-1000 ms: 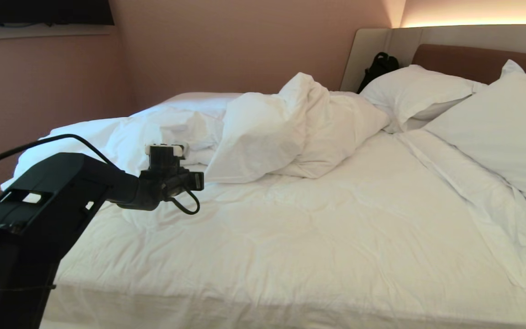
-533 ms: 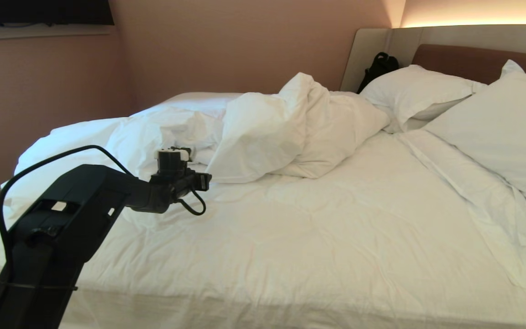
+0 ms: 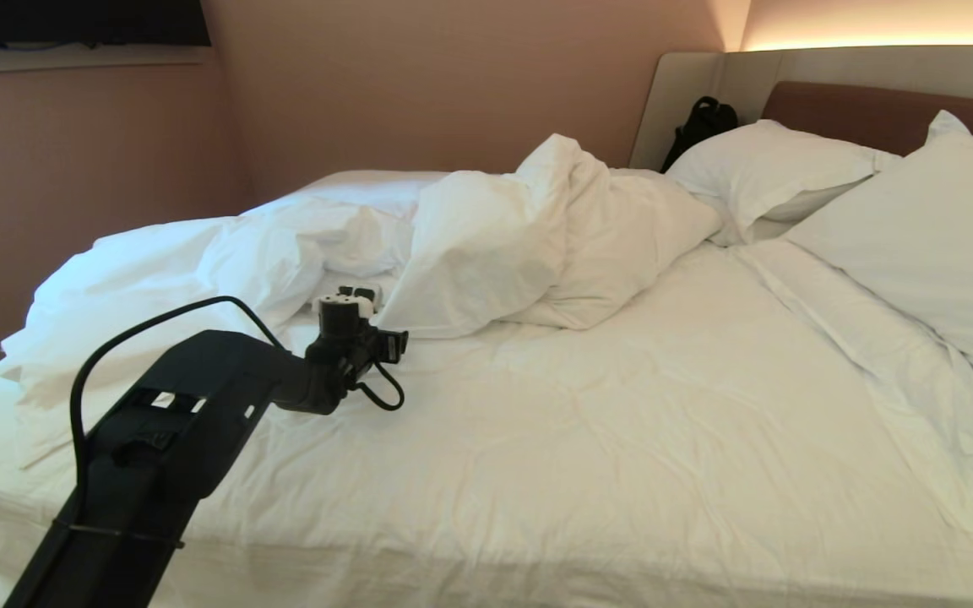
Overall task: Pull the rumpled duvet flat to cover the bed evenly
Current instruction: Hold the folded corner of the quilt
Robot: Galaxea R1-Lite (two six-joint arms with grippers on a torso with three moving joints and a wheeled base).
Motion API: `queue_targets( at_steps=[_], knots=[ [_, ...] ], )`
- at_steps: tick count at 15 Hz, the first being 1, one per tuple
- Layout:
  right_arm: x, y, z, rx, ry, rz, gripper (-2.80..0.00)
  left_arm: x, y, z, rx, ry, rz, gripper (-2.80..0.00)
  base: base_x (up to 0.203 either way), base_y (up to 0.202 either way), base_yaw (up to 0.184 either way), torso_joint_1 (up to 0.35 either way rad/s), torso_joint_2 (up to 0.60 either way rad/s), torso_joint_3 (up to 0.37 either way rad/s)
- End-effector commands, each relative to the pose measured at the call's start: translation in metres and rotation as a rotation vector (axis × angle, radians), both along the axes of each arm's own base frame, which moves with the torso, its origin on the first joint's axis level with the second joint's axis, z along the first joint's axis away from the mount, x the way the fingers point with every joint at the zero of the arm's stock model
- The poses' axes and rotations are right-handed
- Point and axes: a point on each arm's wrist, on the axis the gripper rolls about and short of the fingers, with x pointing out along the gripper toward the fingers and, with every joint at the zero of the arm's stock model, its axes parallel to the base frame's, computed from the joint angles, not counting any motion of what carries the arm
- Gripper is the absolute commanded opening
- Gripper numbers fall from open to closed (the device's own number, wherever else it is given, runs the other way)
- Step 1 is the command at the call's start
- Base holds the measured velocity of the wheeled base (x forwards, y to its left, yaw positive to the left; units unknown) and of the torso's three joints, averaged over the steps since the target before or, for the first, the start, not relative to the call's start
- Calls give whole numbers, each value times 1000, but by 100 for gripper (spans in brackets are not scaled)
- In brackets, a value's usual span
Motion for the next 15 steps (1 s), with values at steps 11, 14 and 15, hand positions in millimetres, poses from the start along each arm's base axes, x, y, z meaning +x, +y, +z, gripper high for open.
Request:
queue_targets(
  at_steps=[11,14,15],
  knots=[
    [0,0,0,0,2,0,-280,12,-16,-29,27,-84,32,0,0,0,0,0,0,0],
    [0,0,0,0,2,0,-280,12,-15,-34,32,-83,33,0,0,0,0,0,0,0],
    [0,0,0,0,2,0,-280,12,-15,-36,35,-83,32,0,0,0,0,0,0,0]
  ],
)
